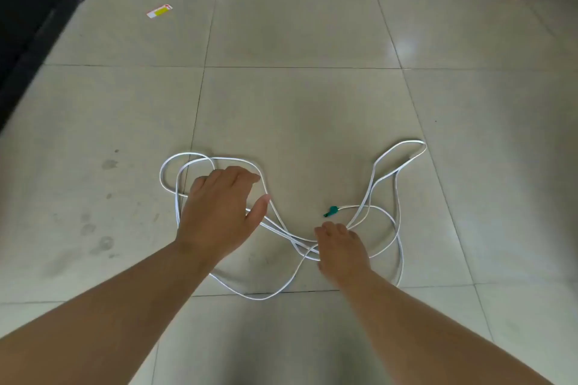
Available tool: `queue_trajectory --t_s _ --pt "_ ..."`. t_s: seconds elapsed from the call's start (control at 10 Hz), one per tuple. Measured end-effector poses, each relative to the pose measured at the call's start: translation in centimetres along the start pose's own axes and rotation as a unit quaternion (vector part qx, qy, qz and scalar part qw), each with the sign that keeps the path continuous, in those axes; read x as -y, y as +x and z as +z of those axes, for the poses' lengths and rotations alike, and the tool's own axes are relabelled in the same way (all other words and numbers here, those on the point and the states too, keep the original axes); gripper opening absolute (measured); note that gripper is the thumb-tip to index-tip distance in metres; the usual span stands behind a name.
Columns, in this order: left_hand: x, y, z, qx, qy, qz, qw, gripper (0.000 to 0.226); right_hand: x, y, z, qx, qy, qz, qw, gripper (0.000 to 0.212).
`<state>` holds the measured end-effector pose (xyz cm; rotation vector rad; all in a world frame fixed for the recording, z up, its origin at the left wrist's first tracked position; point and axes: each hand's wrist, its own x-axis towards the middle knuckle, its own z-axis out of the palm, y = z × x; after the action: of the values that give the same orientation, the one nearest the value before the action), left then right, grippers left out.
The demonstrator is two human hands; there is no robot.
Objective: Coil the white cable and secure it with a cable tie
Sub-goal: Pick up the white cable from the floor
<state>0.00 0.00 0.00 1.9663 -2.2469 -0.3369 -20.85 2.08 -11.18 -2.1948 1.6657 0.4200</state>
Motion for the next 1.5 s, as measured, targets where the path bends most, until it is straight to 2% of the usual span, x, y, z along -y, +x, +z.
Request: queue_trajectory --t_s 0.1,0.3,0.4,0.5,0.6,0.7,0.8,1.1,1.2,1.3,1.4,1.5 --pt "0.0 0.2 0.7 -0.025 0.014 0.012 1.000 0.051 -0.7 0.6 1.0 -0.009 -0.015 0.018 1.000 0.058" --pt "-0.2 0.8 1.4 -0.041 0.009 0.007 0.999 0.052 -1.5 1.9 1.5 0.027 -0.049 0.048 0.997 0.092" --pt "-0.5 1.1 1.8 -0.037 0.002 0.004 0.999 0.055 -2.2 2.9 1.1 0.051 -0.058 0.067 0.995 0.120" --pt "-0.5 1.1 2.2 -0.034 0.003 0.004 0.999 0.055 -2.8 3.6 0.9 0.073 -0.067 0.071 0.993 0.128" --pt "-0.7 1.3 2.4 -0.026 0.007 0.003 1.000 0.054 -3.2 3.9 0.9 0.073 -0.054 0.053 0.994 0.121" --pt "-0.9 1.5 2.5 -0.029 0.010 0.005 1.000 0.052 -3.7 4.2 1.4 0.011 -0.017 0.029 0.999 0.069" --pt "-1.0 1.5 2.6 -0.035 0.018 0.008 0.999 0.049 -3.8 4.1 1.3 0.004 -0.017 0.006 1.000 0.032" --pt "-1.3 1.4 2.3 -0.033 0.016 0.009 0.999 0.051 -3.8 3.7 1.8 0.063 -0.085 -0.056 0.993 0.024" --pt "-1.3 1.5 2.2 -0.031 0.017 0.008 0.999 0.055 -3.7 3.5 1.8 0.016 -0.108 -0.061 0.992 0.034" --pt "-1.4 1.6 2.1 -0.032 0.019 0.005 0.999 0.057 -3.6 3.1 1.5 0.050 -0.077 -0.050 0.995 0.026" --pt "-1.6 1.6 2.0 -0.034 0.018 0.007 0.999 0.058 -4.2 2.9 1.6 0.026 -0.038 -0.054 0.997 0.033" --pt "-1.8 1.8 1.7 -0.029 0.017 0.008 0.999 0.062 -4.5 2.8 1.5 0.042 -0.005 -0.035 0.998 0.033"
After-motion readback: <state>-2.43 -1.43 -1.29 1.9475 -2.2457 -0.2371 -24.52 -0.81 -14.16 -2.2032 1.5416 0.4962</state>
